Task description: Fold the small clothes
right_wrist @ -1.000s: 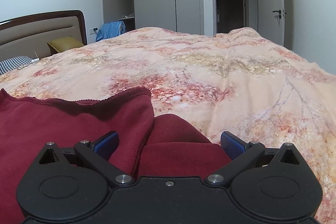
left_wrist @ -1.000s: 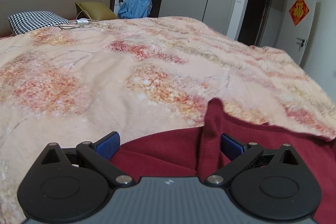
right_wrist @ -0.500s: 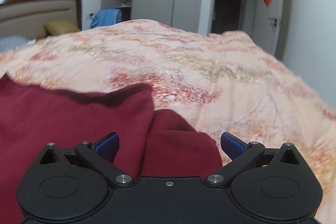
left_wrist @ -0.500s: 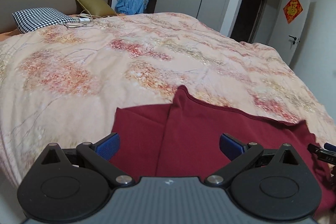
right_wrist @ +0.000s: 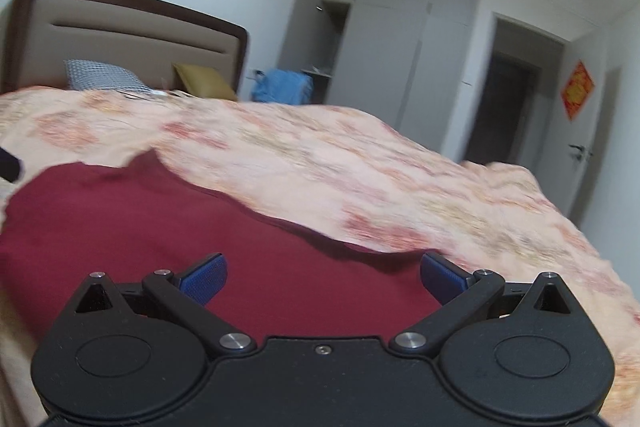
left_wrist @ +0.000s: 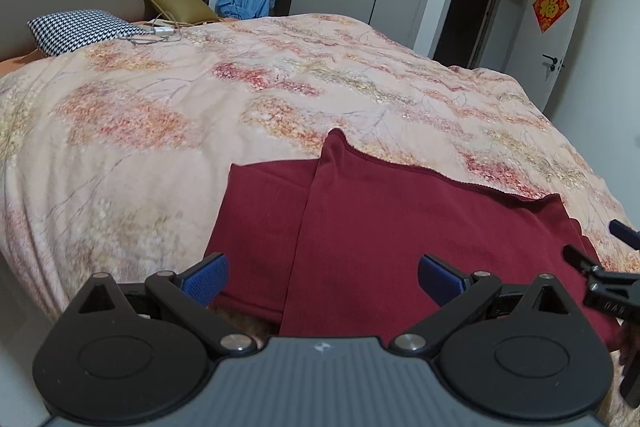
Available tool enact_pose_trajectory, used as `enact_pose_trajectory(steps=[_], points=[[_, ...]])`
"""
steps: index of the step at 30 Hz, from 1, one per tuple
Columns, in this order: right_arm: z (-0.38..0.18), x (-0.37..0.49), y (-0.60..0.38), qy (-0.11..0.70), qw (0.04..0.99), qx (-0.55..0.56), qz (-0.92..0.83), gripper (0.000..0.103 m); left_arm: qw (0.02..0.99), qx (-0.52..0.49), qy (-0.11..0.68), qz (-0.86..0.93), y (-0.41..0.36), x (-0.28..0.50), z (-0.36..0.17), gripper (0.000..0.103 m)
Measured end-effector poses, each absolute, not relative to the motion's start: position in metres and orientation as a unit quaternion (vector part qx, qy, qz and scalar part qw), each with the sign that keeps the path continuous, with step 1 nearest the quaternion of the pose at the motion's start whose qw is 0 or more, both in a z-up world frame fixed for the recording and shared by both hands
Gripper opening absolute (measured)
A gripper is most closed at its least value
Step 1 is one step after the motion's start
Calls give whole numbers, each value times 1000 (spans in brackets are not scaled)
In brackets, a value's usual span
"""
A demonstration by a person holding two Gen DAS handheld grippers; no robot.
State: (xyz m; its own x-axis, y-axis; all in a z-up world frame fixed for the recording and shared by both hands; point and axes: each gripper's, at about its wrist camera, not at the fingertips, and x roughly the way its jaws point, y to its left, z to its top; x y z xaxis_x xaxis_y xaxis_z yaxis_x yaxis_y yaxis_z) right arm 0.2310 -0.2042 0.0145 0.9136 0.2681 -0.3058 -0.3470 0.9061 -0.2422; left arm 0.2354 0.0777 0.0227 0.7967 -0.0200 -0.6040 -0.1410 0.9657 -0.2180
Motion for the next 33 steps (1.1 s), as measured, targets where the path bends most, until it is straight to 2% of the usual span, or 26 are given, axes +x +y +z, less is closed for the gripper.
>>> enact_pose_trajectory(steps=[7, 12, 17, 22, 33], points=[[-8, 219, -171, 118, 978, -125, 120, 102, 938, -156, 305, 58, 88, 223, 4, 103], [-34, 220, -166, 152, 976, -114, 112, 102, 942, -182, 274, 64, 87, 209, -14, 103], [-59, 208, -179, 120, 986, -48, 109, 103, 933, -240, 260, 65, 86, 199, -40, 103], [-65, 200, -186, 101, 988, -21, 118, 103, 925, -284, 244, 61, 80, 190, -64, 103], [-68, 195, -186, 86, 990, -13, 113, 103, 923, -310, 227, -15, 74, 189, -84, 103]])
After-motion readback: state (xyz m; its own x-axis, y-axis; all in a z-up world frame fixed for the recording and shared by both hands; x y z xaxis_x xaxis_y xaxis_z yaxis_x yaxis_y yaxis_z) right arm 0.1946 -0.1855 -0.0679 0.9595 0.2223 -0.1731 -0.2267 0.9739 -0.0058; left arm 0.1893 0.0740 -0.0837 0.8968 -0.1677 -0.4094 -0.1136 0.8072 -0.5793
